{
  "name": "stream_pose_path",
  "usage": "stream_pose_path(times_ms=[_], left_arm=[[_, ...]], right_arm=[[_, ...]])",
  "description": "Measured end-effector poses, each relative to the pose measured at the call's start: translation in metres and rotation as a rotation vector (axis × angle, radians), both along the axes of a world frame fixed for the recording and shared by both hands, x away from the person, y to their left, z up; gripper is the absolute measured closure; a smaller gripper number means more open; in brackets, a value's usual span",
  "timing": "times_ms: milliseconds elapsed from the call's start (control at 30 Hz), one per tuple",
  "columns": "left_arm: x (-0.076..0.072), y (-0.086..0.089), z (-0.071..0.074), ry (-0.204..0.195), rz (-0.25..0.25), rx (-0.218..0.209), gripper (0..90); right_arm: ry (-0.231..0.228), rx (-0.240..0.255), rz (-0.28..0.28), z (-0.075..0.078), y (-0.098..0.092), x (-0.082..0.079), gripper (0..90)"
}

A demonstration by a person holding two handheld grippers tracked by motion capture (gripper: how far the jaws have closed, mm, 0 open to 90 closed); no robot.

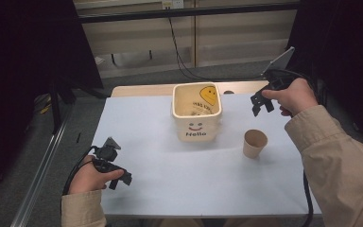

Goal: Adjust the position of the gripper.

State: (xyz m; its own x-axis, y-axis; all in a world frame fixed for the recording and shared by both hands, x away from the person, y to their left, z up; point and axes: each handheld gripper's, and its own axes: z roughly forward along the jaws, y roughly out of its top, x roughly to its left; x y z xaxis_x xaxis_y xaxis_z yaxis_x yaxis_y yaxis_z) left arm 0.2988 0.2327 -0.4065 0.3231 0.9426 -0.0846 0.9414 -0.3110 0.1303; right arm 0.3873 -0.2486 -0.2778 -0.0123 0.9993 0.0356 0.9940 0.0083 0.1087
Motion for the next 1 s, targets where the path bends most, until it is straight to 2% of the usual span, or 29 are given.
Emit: stream_pose_path(times_ms=[100,200,333,500,533,600,700,800,900,1000], left_arm=[[0.000,0.000,0.000,0.007,-0.007,0.001,6.2],[0.001,0.001,0.000,0.004,-0.014,0.006,6.2],[0.001,0.002,0.000,0.004,-0.017,0.005,6.2],[0.001,0.002,0.000,0.005,-0.017,0.009,6.2],[0.001,0.002,0.000,0.004,-0.017,0.012,6.2],[0.001,0.003,0.001,0.011,-0.019,0.011,6.2],[0.000,0.003,0.001,0.006,-0.015,0.010,6.2],[0.000,0.002,0.002,0.013,-0.017,0.006,6.2],[0.000,0.002,0.002,0.003,-0.017,0.009,6.2],[0.000,0.002,0.001,0.005,-0.020,0.010,6.2]], right_arm=[[0.006,0.008,-0.007,0.004,0.003,0.000,8.8],[0.016,-0.005,-0.003,0.008,0.004,0.001,8.8],[-0.001,0.003,0.004,0.011,0.005,0.002,8.8],[0.007,-0.019,0.001,0.019,0.011,0.002,9.0],[-0.003,-0.005,0.003,0.019,0.012,0.002,8.9],[0.005,-0.020,0.009,0.020,0.014,0.003,8.9],[0.001,-0.004,0.008,0.019,0.017,0.003,8.5],[0.009,-0.014,0.016,0.018,0.019,0.003,8.4],[0.008,-0.016,0.018,0.019,0.021,0.003,8.2],[-0.005,-0.018,0.015,0.016,0.020,0.003,7.9]])
